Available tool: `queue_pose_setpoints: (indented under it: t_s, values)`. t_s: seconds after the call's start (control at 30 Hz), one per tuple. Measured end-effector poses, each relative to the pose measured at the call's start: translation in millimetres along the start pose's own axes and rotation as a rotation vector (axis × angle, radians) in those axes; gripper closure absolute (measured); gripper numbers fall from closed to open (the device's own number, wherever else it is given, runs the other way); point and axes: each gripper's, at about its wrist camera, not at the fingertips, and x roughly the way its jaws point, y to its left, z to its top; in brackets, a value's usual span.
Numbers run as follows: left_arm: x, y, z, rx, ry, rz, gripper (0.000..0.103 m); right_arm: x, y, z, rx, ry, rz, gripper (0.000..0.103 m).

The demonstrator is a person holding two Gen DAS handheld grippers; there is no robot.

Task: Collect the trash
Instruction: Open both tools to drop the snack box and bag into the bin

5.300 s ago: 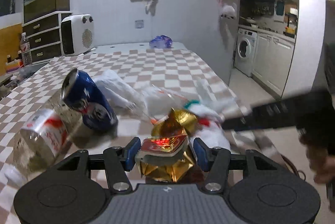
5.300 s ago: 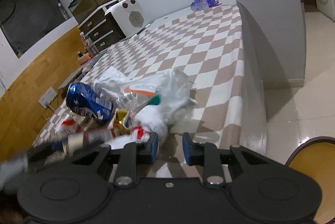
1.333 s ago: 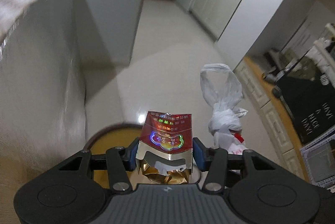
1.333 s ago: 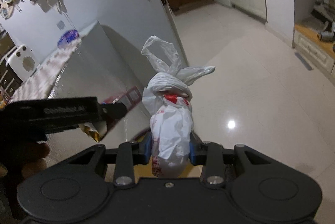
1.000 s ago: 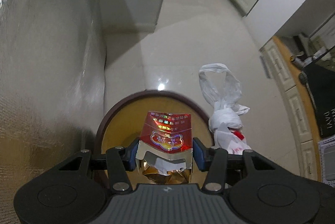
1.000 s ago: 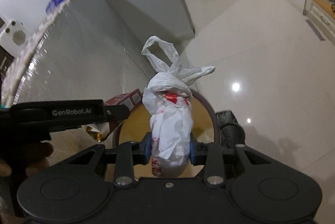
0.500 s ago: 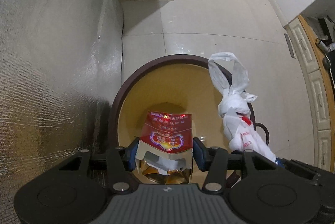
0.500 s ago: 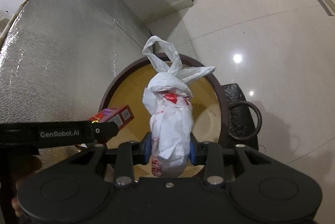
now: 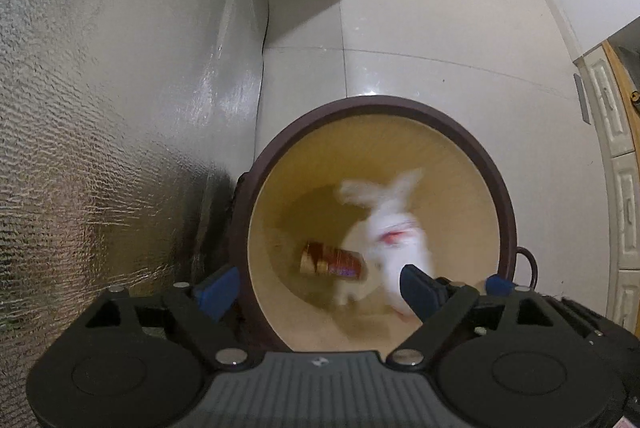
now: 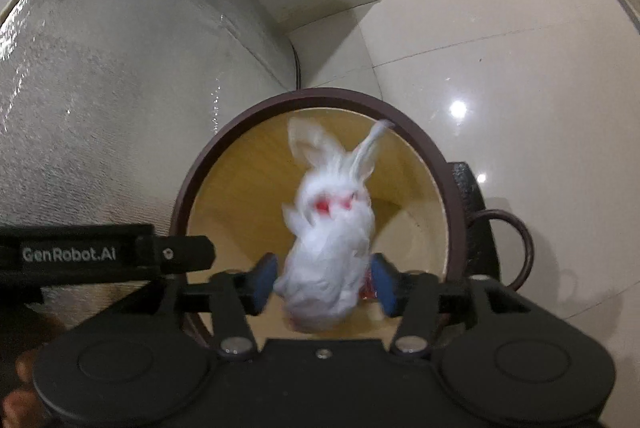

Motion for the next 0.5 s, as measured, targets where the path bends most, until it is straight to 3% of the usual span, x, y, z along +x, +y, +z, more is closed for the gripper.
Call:
queue_pose_setpoints:
  t_s: [0.5]
  values:
    - [9.2, -4.8, -3.5, 0.02, 0.014, 0.012, 0.014, -21.0, -3.8, -19.0, -0.138, -0.023, -0.065, 0.027]
